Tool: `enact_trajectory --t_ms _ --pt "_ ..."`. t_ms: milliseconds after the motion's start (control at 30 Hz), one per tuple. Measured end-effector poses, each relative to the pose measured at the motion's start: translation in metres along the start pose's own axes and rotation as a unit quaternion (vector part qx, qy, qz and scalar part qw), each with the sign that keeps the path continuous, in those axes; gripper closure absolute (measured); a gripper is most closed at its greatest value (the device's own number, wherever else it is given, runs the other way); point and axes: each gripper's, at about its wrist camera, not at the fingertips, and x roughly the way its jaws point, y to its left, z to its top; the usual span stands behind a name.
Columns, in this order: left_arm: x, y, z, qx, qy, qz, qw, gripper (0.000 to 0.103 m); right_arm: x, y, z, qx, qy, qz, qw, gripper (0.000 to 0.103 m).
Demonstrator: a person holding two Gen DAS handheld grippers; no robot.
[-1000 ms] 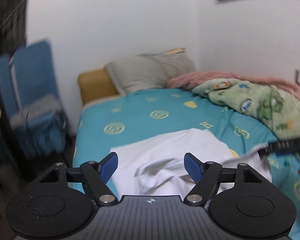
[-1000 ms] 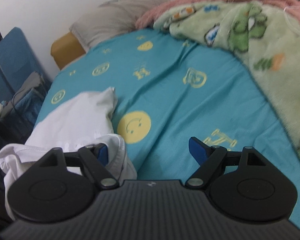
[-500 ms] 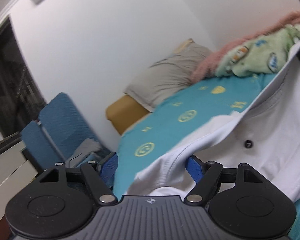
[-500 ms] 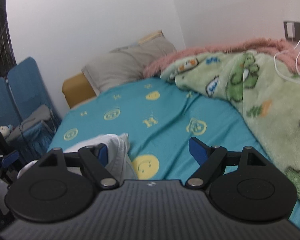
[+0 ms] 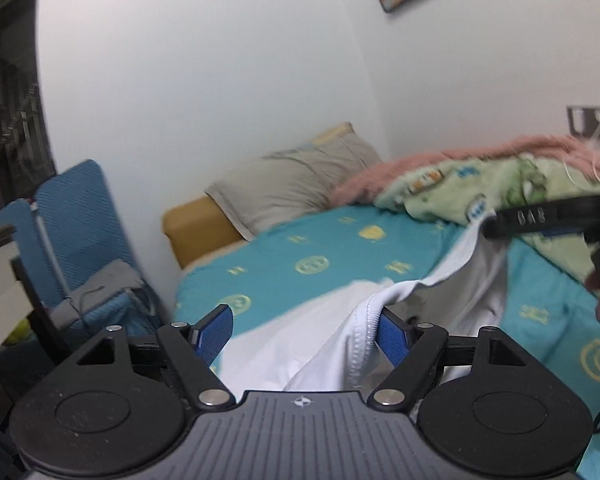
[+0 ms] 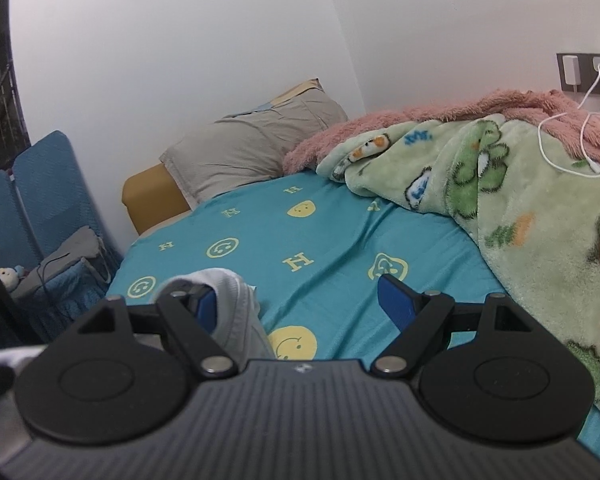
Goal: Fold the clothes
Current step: 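Raise the shirt high with both grippers and shake it out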
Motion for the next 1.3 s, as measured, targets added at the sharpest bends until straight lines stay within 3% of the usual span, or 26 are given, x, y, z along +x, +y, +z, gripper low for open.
enact_trajectory --t_ms 167,300,333,433,500,733,900,1000,1100,1200,1300 --pt "0.024 -0.025 -0.019 0.028 0.036 -0.007 0.999 0.025 -0.005 0.006 0.0 -0.009 -0.008 0.004 1.0 0.021" --pt "0.044 -0.053 -0.032 0.065 0.042 0.006 0.997 0.025 -0.006 0.008 0.0 -0.01 -0.013 0.011 1.0 0.021" --pt "0.05 -0.06 -0.035 0.073 0.04 0.018 0.9964 0.024 -0.007 0.008 0.001 -0.009 -0.016 0.011 1.0 0.021" --pt "0.06 -0.074 -0.043 0.093 0.016 0.099 0.9906 0.023 -0.009 0.008 0.002 -0.005 -0.026 0.012 1.0 0.021" --pt "0.06 -0.072 -0.042 0.073 0.008 0.138 0.9877 0.023 -0.009 0.005 0.003 -0.003 -0.032 0.007 0.999 0.021" --pt "-0.001 -0.024 -0.015 -0.042 -0.024 0.182 0.9822 0.017 0.003 -0.005 0.001 0.001 -0.031 -0.025 0.999 0.021" --pt "-0.036 -0.017 -0.025 -0.051 0.064 0.17 0.982 0.016 0.001 -0.001 0.0 -0.01 -0.033 -0.026 0.999 0.021" --pt "-0.043 -0.023 -0.041 -0.021 0.121 0.17 0.9778 0.016 -0.008 0.0 0.002 -0.012 -0.042 -0.026 0.999 0.021" --pt "-0.04 -0.017 -0.049 -0.021 0.149 0.175 0.973 0.016 -0.014 0.004 -0.001 -0.03 -0.037 -0.029 0.998 0.021" --pt "-0.05 0.006 -0.041 -0.078 0.123 0.203 0.9684 0.016 -0.022 0.009 -0.004 -0.058 -0.039 -0.035 0.997 0.021" --pt "-0.07 0.037 -0.023 -0.153 0.076 0.233 0.9573 0.012 -0.042 0.008 -0.002 -0.067 -0.051 -0.024 0.996 0.021"
